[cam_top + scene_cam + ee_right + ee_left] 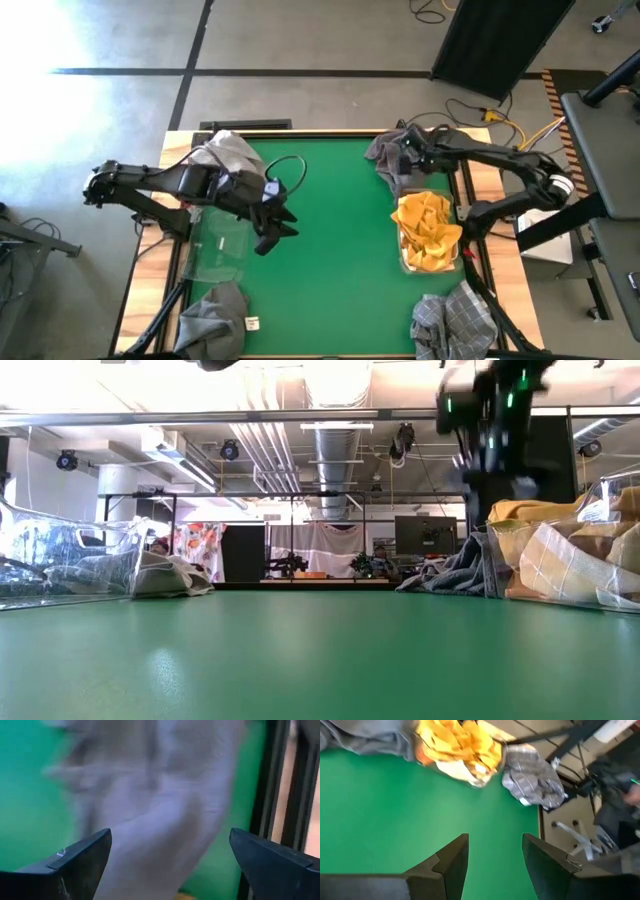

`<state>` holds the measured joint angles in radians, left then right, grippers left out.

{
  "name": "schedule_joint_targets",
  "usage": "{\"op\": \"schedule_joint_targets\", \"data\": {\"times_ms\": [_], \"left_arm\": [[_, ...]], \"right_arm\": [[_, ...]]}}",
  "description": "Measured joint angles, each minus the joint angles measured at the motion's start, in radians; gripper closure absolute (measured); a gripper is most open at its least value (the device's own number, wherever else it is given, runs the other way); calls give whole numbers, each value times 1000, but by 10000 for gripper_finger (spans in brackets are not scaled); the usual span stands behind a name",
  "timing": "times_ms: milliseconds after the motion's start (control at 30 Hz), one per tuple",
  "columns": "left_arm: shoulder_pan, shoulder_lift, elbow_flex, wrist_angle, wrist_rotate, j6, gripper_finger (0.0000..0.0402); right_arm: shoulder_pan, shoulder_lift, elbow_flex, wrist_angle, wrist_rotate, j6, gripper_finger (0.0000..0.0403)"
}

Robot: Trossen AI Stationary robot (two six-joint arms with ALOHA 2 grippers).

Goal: Sort microfiber towel by color & place in baskets
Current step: Put the top gray microfiber towel into the left transparent bin

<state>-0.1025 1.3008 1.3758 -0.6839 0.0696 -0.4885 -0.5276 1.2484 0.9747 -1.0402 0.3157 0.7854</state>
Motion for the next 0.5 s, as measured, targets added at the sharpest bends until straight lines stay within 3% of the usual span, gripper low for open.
{"op": "schedule_joint_targets", "data": {"times_ms": [200,367,500], "left_arm": [[-71,-4,0,-53,-54,-26,231],[-120,-7,0,-71,-123,-75,231],[-172,-7,0,-83,-199,-111,231]], "right_arm": [[-282,59,-164,283,-252,9,5],[-319,162,-194,390,-321,79,18],[-311,225,-194,445,-351,86,62]]}}
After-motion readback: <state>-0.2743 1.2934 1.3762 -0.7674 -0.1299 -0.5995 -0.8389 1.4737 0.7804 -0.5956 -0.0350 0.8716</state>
